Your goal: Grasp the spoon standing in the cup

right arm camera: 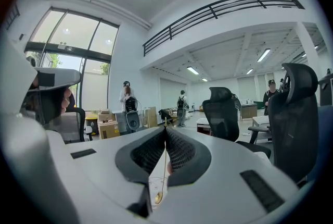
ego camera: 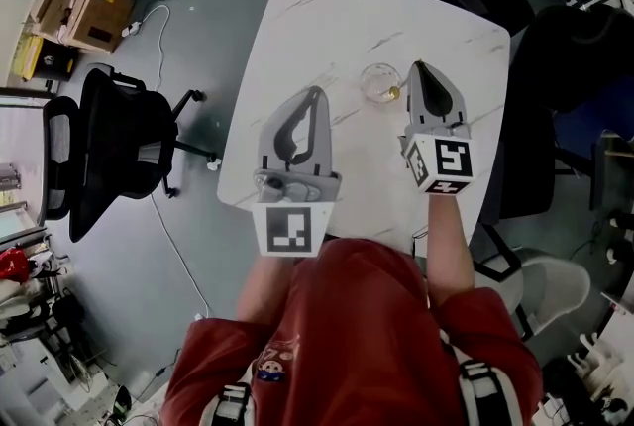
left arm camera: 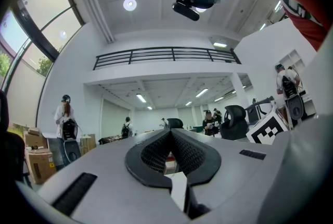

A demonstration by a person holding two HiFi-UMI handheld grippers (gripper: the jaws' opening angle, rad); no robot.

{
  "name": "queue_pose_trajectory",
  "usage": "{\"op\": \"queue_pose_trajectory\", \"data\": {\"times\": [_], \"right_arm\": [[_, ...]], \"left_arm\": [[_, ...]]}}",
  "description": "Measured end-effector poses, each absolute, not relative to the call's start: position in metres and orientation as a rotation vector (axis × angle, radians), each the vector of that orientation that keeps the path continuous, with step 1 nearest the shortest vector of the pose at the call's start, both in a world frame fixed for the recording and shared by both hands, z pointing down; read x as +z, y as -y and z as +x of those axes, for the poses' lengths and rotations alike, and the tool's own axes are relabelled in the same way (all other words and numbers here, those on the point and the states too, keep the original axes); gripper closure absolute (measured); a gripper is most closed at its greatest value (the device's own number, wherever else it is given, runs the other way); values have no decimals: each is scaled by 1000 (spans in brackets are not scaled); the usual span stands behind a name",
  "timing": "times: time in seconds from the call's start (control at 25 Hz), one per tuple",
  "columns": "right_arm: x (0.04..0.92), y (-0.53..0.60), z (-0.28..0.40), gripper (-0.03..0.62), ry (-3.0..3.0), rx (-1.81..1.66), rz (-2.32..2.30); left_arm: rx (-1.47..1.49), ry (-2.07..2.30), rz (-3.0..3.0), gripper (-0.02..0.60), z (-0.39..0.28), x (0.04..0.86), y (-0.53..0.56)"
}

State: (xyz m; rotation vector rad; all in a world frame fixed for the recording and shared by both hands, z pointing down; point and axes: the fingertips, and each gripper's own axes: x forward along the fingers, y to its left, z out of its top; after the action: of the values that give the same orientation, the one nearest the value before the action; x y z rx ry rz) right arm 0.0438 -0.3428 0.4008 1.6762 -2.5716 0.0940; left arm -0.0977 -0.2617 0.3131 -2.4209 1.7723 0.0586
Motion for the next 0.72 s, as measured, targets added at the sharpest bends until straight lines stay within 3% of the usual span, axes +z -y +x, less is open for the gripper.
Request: {"op": "queue_pose_trajectory", "data": {"times": [0.72], "right_arm": [[355, 293, 75, 579, 2636, -11, 1717]], "left_arm": [[73, -1759, -2367, 572, -77, 294, 223]]}}
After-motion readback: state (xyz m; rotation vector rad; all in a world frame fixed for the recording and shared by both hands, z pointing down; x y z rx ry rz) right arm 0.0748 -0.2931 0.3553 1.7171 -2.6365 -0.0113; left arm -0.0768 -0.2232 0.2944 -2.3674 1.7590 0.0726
